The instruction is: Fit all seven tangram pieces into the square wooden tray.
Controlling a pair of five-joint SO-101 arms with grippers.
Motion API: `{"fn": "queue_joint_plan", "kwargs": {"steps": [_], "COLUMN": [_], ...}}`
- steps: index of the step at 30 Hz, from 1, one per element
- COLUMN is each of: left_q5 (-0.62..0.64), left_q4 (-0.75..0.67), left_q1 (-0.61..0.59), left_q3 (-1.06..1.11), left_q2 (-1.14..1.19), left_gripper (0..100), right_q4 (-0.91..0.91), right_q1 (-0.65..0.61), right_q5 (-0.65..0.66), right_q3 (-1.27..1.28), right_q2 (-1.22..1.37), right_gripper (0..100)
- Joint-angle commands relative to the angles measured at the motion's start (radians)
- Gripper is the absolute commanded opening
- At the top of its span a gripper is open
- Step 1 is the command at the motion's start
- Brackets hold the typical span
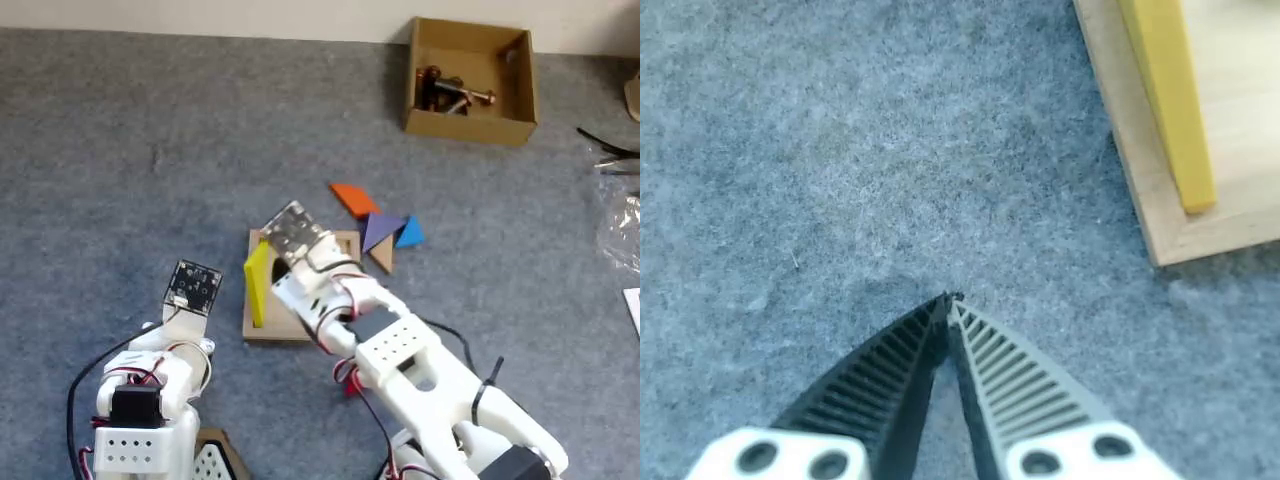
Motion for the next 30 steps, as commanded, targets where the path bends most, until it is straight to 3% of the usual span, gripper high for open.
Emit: {"fn": "queue_joint_plan", "kwargs": {"steps": [1, 17, 23, 30], "left_q5": [0.008, 0.008, 0.008, 0.008], "left_q4": [0.005, 0.005, 0.005, 0.005], "left_q1": [-0.004, -0.004, -0.004, -0.004], "left_q3": [0.021, 0.021, 0.021, 0.021], "left_q2": [-0.008, -0.008, -0.008, -0.008], "left_gripper": [1, 1, 1, 1], "right_q4": [-0.033, -0.048, -0.17, -0.182], "right_q1": [-0.071, -0.196, -0.197, -0.196], "right_q5": [-0.009, -0.003, -0.003, -0.003], "right_q3": [-0.064, -0.064, -0.054, -0.051], "right_q2": [-0.004, -0.004, -0.001, -0.001], "right_gripper": [0.4, 0.4, 0.4, 0.4]}}
